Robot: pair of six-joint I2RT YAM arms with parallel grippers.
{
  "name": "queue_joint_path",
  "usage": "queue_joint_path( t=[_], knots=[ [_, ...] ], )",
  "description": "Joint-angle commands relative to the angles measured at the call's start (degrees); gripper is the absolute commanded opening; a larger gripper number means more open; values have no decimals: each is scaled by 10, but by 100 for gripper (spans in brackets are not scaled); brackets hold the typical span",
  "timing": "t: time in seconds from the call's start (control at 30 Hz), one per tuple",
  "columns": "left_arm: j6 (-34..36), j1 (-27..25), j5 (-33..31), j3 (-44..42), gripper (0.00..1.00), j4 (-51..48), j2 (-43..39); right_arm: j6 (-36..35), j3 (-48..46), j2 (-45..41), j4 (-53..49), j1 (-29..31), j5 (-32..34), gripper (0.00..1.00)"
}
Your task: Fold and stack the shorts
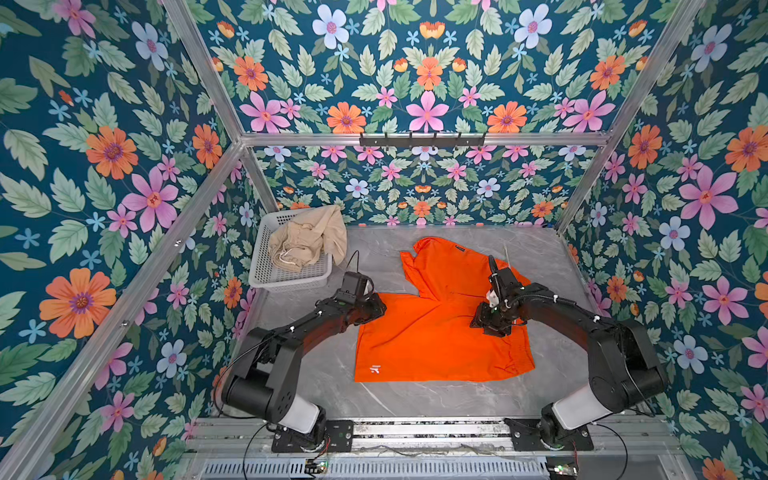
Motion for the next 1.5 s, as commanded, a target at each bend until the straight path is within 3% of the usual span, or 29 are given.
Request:
queue_joint_path(
  t=[0.0, 0.2, 0.4, 0.6, 0.77, 1.07, 1.23, 1.47],
  knots=[
    [8, 1, 8, -14, 33, 16, 22, 7, -25, 8, 13, -3, 5, 50],
    [-17, 1, 4, -92, 33, 26, -6, 20, -75, -11, -4, -9, 9, 50],
    [-42, -1, 2, -170, 33, 22, -86, 16, -103, -66, -48, -9, 22, 50],
    [-14, -1, -26, -86, 40, -36, -147, -2, -46, -160, -54, -5, 18, 50],
    [49, 0, -37, 70, 44, -46, -60, -9, 2, -157, 12, -5, 12, 51],
    [82, 3, 11, 320, 56, -50, 187, -40, 122, -5, 88, -5, -22, 50],
    [86, 4, 5, 406, 57, -60, 282, -48, 192, 92, 126, -4, -54, 50],
    [89, 13, -10, 463, 57, -67, 341, -54, 299, 209, 159, 7, -90, 49]
  ],
)
